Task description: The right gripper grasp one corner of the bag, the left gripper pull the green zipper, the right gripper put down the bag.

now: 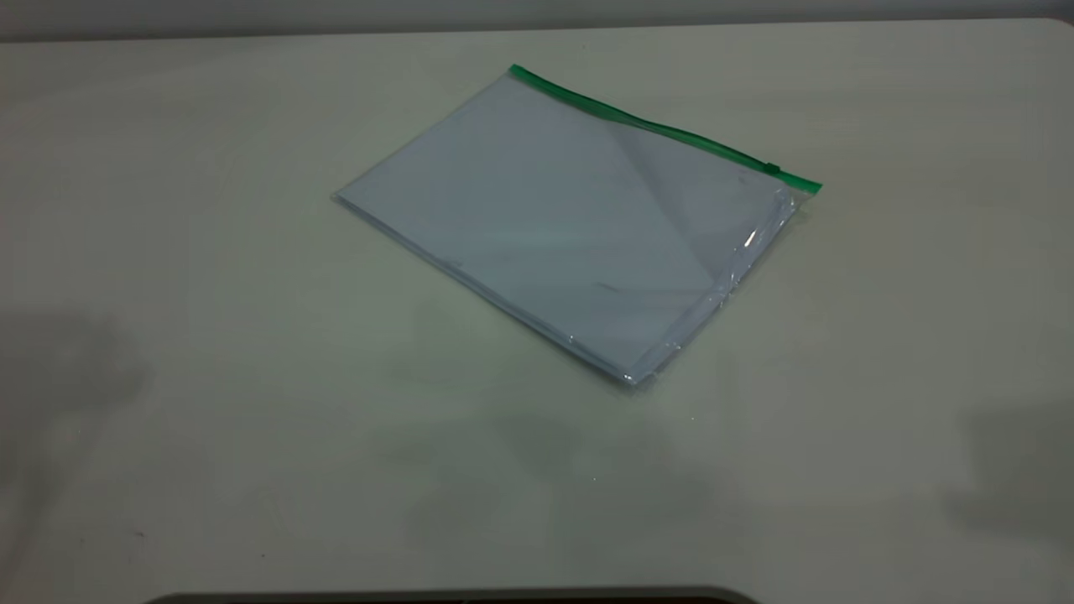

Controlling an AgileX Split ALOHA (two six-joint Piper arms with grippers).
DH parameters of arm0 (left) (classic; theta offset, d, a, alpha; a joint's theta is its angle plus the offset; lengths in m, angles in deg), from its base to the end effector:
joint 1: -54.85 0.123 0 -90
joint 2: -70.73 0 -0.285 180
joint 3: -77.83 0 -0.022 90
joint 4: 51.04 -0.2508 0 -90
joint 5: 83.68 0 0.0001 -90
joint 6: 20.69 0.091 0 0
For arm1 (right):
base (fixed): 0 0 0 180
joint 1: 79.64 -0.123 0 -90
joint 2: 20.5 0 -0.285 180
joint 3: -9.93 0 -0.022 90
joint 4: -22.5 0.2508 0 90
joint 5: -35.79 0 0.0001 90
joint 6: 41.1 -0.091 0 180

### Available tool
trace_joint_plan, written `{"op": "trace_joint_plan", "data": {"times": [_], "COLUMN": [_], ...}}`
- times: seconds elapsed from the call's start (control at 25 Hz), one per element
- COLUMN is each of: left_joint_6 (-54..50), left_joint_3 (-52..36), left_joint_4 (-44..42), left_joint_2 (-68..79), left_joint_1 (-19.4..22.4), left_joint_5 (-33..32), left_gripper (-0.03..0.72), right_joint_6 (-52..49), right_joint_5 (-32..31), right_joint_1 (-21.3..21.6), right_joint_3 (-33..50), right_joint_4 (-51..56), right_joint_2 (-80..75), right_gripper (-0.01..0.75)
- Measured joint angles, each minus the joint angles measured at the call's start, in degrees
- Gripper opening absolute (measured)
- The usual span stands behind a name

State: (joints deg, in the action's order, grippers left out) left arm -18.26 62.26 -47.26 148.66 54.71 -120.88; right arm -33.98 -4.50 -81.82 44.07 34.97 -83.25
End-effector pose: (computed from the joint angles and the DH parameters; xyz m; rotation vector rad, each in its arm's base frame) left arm 0.2610 -0.0043 0.3491 0.0121 2.2799 -0.0521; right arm 0.1825 0.0197 0.3027 -0.0609 2.3811 0.2053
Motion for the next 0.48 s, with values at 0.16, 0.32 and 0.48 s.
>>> {"op": "trace_joint_plan", "data": {"times": [0.16, 0.32, 0.48], "left_joint_6": [3.6, 10.3, 19.8], "left_joint_3": [5.1, 9.4, 12.0], "left_joint_4": [2.3, 7.2, 12.4], "left_joint_2": [9.6, 17.9, 25.5], "left_joint_1": [0.0, 0.0, 0.0], "left_joint_5": [2.7, 4.5, 5.4], "left_gripper": [0.552, 0.552, 0.552], "right_joint_6": [3.7, 9.6, 18.4], "right_joint_5": [5.6, 10.6, 14.8], "right_joint_1": [-0.1, -0.1, -0.1], "right_joint_3": [-0.1, -0.3, -0.6], "right_joint_4": [2.8, 7.9, 16.8], "right_joint_2": [-10.7, -21.4, -30.6], "right_gripper": [0.562, 0.562, 0.562]}}
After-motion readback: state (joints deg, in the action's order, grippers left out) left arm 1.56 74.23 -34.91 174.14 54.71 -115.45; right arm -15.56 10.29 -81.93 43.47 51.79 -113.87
